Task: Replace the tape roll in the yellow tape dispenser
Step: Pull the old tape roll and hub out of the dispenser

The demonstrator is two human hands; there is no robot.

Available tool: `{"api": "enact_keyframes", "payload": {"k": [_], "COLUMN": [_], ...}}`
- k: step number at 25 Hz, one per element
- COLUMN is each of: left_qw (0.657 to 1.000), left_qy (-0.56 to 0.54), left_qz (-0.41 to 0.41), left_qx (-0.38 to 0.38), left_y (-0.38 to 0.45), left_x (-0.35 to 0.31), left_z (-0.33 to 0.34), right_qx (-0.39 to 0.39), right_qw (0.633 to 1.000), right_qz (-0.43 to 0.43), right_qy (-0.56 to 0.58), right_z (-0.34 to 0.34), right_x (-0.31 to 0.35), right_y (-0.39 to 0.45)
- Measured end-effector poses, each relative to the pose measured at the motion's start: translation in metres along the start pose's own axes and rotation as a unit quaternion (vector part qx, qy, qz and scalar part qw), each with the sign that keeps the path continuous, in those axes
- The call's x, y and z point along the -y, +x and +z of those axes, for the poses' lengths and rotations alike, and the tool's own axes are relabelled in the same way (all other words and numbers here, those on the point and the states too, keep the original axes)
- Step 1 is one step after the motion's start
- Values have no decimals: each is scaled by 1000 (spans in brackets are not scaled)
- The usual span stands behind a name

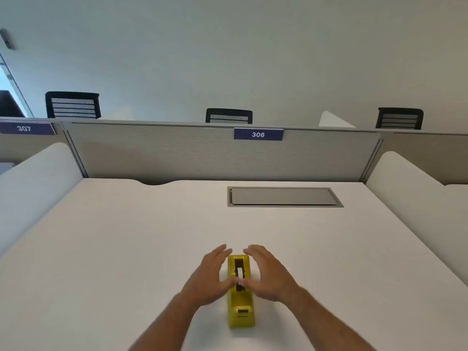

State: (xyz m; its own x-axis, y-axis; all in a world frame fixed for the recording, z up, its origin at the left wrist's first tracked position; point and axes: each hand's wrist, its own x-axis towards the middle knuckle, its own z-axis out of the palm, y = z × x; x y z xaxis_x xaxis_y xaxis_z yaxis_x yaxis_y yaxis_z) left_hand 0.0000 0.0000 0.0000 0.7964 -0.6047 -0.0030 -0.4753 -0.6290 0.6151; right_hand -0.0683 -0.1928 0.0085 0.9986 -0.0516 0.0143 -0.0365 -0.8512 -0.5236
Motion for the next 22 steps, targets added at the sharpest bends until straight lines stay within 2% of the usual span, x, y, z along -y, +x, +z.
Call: {"api": "enact_keyframes", "payload": {"k": [4,8,17,22], "left_qw": [995,979,960,955], "left_qy": [-70,-161,-248,-261], "left_qz": [-46,-104,-113,-121], "left_qx": [54,61,68,74], "left_y": [-1,0,5,5], "left_x": [9,23,22,19], "left_z": [16,27,34,35], "right_qx": [29,50,63,65], "right_qw": [999,998,996,993], "right_qz": [-11,-14,-13,-23], "right_qy": [-11,-34,-55,-95], "right_z": [2,5,4,3], "right_x": [1,3,7,10], "right_y": [2,6,12,14]}}
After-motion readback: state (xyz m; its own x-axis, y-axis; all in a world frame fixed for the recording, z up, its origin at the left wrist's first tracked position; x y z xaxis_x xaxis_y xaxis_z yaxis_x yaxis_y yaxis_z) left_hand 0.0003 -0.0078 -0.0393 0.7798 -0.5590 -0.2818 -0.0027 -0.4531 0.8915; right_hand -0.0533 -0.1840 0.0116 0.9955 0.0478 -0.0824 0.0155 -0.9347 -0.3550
